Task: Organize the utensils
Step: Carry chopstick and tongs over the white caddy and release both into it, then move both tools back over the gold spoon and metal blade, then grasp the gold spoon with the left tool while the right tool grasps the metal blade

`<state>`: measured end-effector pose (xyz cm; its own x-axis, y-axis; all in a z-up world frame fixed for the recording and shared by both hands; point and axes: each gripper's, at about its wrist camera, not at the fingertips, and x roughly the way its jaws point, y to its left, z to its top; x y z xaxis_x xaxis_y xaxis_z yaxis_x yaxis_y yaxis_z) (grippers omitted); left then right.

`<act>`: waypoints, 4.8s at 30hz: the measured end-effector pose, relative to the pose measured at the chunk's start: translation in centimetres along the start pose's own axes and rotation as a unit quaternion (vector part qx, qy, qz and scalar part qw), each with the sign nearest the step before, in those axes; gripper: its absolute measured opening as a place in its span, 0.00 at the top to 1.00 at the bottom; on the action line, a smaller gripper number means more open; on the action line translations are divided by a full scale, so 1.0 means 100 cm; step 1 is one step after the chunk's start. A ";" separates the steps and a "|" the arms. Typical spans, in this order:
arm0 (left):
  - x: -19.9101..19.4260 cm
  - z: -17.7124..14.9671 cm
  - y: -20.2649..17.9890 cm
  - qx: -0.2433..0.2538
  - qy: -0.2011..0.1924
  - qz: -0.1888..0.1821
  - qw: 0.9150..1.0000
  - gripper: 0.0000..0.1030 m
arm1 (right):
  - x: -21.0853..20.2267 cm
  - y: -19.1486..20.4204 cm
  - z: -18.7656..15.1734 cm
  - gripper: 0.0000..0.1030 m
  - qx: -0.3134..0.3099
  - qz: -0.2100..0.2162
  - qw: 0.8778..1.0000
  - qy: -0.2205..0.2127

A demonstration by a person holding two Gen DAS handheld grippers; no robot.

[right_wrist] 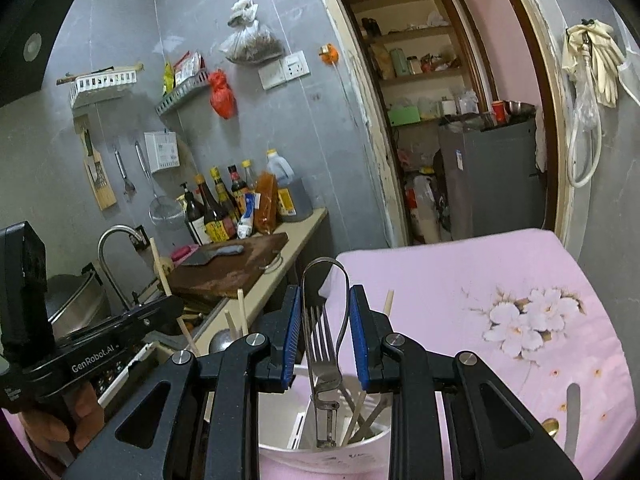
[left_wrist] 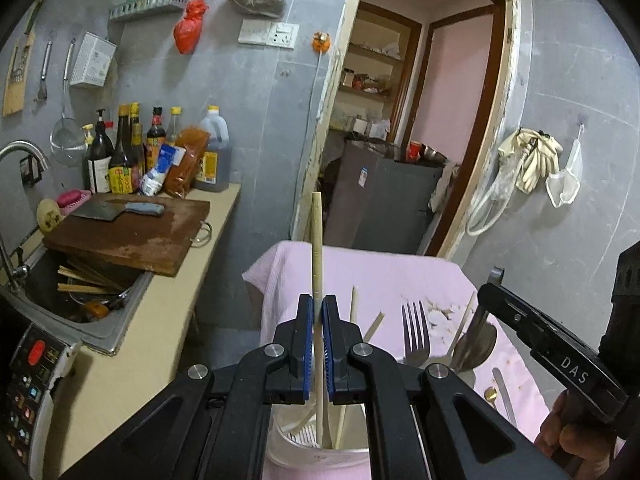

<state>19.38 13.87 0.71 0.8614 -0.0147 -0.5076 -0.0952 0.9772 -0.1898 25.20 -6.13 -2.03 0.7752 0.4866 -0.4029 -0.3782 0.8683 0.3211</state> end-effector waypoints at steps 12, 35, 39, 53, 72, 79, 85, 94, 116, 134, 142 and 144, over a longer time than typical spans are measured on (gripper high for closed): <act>0.007 -0.009 0.006 0.000 0.046 -0.015 0.999 0.95 | -0.003 0.007 -0.002 0.66 -0.005 -0.011 1.000 0.002; -0.030 0.005 -0.042 0.026 -0.047 -0.016 0.998 0.08 | -0.103 -0.036 0.030 0.02 -0.003 -0.113 0.989 -0.096; -0.033 0.005 -0.061 0.037 -0.066 -0.016 0.997 0.04 | -0.118 -0.054 0.031 0.02 -0.001 -0.135 0.986 -0.098; -0.027 -0.018 -0.146 0.085 -0.057 -0.046 0.994 0.03 | -0.158 -0.137 0.018 0.02 0.016 -0.199 0.977 -0.070; 0.029 -0.085 -0.221 0.072 0.020 -0.026 0.997 0.03 | -0.142 -0.235 -0.026 0.02 0.005 -0.202 0.979 0.008; 0.067 -0.113 -0.223 0.062 0.067 -0.031 0.995 0.03 | -0.111 -0.257 -0.068 0.02 -0.005 -0.186 0.980 0.070; 0.096 -0.126 -0.223 0.063 0.111 -0.044 0.991 0.11 | -0.087 -0.261 -0.088 0.02 -0.017 -0.185 0.977 0.107; 0.124 -0.137 -0.222 0.066 0.137 -0.044 0.987 0.19 | -0.049 -0.252 -0.104 0.02 -0.043 -0.178 0.971 0.155; 0.144 -0.144 -0.216 0.051 0.170 -0.065 0.982 0.30 | -0.030 -0.253 -0.110 0.03 -0.079 -0.223 0.946 0.222; 0.181 -0.155 -0.262 0.110 0.229 -0.158 0.954 0.65 | -0.039 -0.293 -0.099 0.50 -0.052 -0.163 0.963 0.209; 0.182 -0.157 -0.268 0.115 0.242 -0.169 0.949 0.83 | -0.021 -0.314 -0.084 0.68 -0.025 -0.084 0.976 0.198; 0.182 -0.157 -0.268 0.114 0.243 -0.165 0.949 0.87 | -0.011 -0.314 -0.084 0.69 -0.030 -0.078 0.974 0.209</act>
<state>29.79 -15.90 -16.65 0.4891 -0.3698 -0.7899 0.2976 0.9221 -0.2474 32.00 -33.10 -18.86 0.5569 0.3347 -0.7601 -0.3106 0.9327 0.1832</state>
